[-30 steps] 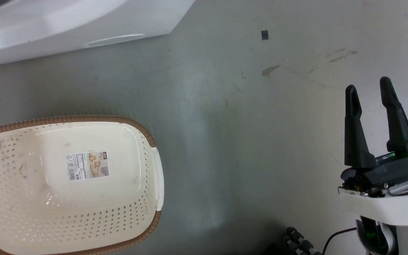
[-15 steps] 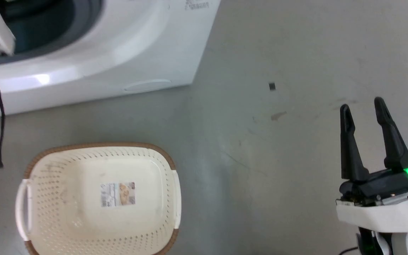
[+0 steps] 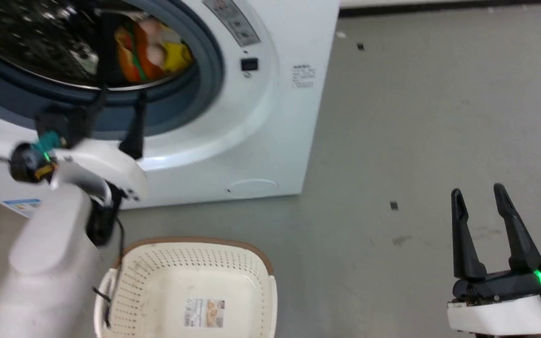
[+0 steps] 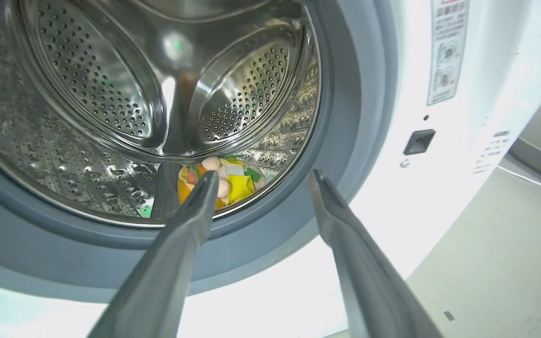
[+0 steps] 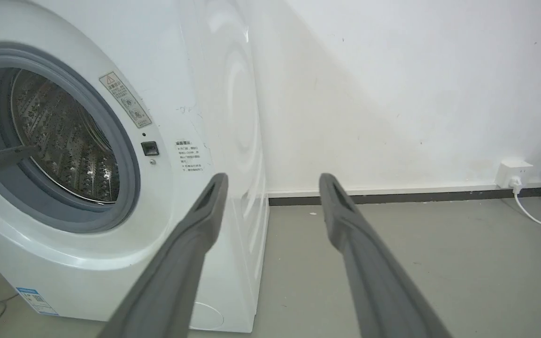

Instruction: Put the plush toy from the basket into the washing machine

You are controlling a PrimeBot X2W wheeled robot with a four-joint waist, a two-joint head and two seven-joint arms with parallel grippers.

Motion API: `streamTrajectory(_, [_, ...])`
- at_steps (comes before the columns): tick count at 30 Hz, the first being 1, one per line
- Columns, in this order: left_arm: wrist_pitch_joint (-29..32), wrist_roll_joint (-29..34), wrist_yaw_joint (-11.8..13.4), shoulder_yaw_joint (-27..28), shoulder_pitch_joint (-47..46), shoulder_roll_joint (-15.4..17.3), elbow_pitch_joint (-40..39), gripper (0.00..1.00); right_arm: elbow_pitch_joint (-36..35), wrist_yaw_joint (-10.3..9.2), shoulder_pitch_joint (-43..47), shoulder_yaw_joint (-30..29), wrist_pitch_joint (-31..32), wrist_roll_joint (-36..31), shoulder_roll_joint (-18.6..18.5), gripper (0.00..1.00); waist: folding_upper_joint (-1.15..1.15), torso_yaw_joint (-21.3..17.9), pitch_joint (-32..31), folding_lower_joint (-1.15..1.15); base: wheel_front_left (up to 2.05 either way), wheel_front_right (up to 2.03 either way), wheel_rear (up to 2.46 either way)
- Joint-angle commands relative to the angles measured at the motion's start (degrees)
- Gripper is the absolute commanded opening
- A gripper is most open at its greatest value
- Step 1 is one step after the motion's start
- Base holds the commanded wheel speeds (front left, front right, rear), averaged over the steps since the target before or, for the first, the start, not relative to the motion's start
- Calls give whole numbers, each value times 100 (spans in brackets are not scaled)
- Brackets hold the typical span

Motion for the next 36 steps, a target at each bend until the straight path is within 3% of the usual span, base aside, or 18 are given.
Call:
streamTrajectory(1, [-52, 7, 117, 59, 304, -55, -209, 100, 22, -4, 106, -13, -25, 3, 0, 100, 0, 358, -427, 1, 0, 0, 0])
streamTrajectory(12, [-72, 337, 880, 787, 3057, -553, -2535, 100, 102, -4, 420, -34, -25, -54, 0, 100, 0, 687, -928, 1, 0, 0, 0])
streamTrajectory(20, [-72, 686, 811, 786, 4194, -907, -2837, 100, 236, -4, 670, -21, -25, -17, 0, 100, 0, 773, -1119, 1, 0, 0, 0])
streamTrajectory(34, [-73, 1395, 509, 1172, 4523, -1445, -2806, 100, 548, -4, 767, -29, -25, -15, 0, 100, 0, 762, -1138, 1, 0, 0, 0])
streamTrajectory(35, [-38, 1385, 514, 1160, 4465, -1441, -2783, 0, 540, 0, 706, -30, 2, -33, 1, 0, 0, 763, -1139, 1, 0, 0, 0])
streamTrajectory(36, [-37, 1385, 513, 1163, 4464, -1442, -2780, 0, 540, 0, 704, -29, 4, -33, 0, 0, 0, 762, -1139, 1, 0, 0, 0])
